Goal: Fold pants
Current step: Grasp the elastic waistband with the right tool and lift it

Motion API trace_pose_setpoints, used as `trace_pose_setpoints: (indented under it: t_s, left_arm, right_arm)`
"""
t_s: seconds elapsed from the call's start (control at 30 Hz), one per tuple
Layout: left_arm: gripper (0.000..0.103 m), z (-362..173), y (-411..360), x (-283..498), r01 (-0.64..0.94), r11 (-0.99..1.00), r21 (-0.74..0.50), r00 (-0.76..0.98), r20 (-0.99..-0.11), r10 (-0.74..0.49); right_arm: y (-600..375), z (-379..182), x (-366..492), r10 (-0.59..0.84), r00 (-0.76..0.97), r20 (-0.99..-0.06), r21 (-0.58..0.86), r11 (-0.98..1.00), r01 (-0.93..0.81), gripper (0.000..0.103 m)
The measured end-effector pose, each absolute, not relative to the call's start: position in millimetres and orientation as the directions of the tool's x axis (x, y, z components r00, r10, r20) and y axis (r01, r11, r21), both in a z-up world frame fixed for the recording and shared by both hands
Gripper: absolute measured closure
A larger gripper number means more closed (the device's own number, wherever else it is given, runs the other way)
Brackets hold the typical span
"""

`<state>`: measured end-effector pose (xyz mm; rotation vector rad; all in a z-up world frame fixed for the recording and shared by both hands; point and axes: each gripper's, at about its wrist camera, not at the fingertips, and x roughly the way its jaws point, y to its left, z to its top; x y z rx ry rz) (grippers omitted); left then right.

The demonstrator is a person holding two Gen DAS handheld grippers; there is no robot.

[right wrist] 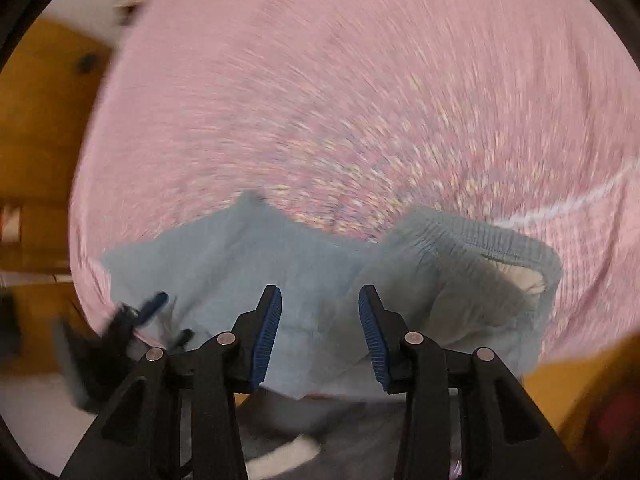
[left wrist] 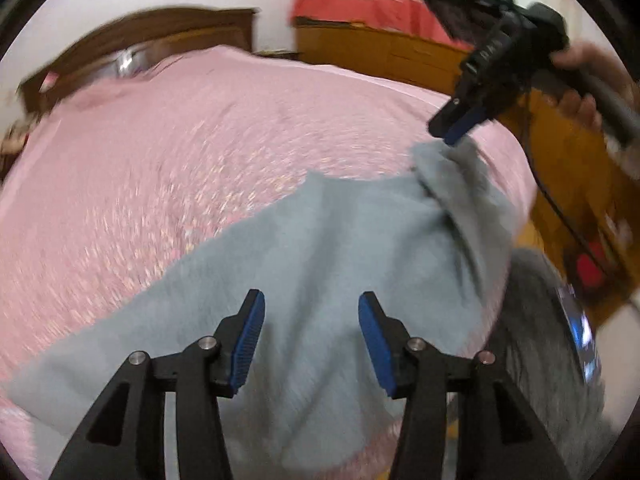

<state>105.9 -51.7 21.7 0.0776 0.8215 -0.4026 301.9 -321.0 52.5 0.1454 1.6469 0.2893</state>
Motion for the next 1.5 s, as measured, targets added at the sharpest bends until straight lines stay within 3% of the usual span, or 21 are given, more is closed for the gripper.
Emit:
trace_pose_setpoints:
  t_s: [0.13, 0.2, 0.5, 0.8, 0.87, 0.93, 1.03, 1.3, 1.5]
  left_arm:
    - [0.052, -10.7, -26.6, 97.2, 0.328, 0.922, -0.207, 0.621, -0.688, -0.376]
    - [0.052, -13.7, -16.9, 94.6, 0.345, 0.915, -0.211, 0.622, -0.679, -0.391]
    - [0.052, -0.7, -16.9, 85.8, 0.374, 0.91, -0.176, 0.63, -0.672, -0.389]
    - [0.052, 7.5, -4.2, 68.5, 0.389, 0.895, -0.218, 0.63, -0.646, -0.431]
    - [0.052, 8.9, -1.0, 68.3, 0.383, 0.894, -0.234, 0.628, -0.643, -0.438]
    - [0.052, 12.3, 4.3, 67.4, 0.373, 0.894, -0.25, 0.634, -0.635, -0.442]
    - [0.052, 16.1, 11.8, 63.9, 0.36, 0.896, -0.261, 0.645, -0.624, -0.441]
    - [0.052, 10.2, 11.7, 63.4, 0.337, 0.915, -0.223, 0.652, -0.645, -0.398]
    - [0.052, 1.9, -6.6, 60.8, 0.348, 0.931, -0.113, 0.691, -0.64, -0.336]
  right_arm:
    - [-328.2, 23.3, 326.5, 0.134, -0.247, -0.96, 0.107, 0.987, 0.119, 0.061]
    - [-329.8, 8.3, 328.1, 0.084, -0.308, -0.948, 0.037, 0.987, 0.155, 0.061]
    - [-260.8, -13.2, 354.9, -0.301, -0.343, -0.89, -0.337, 0.94, 0.049, 0.061]
    - [-215.5, -51.1, 371.8, -0.511, -0.408, -0.757, -0.562, 0.827, 0.008, 0.062]
    - [-224.2, -42.2, 365.1, -0.509, -0.41, -0.757, -0.567, 0.823, 0.025, 0.067]
    - [-244.4, -42.4, 375.9, -0.48, -0.397, -0.782, -0.543, 0.838, 0.057, 0.082]
    - [-249.9, -29.3, 377.7, -0.455, -0.36, -0.814, -0.511, 0.857, 0.072, 0.09]
    - [-245.3, 33.6, 415.6, -0.333, -0.167, -0.928, -0.35, 0.933, 0.088, 0.091]
    - [-274.8, 53.0, 398.7, -0.11, -0.064, -0.992, -0.114, 0.992, 0.057, 0.091]
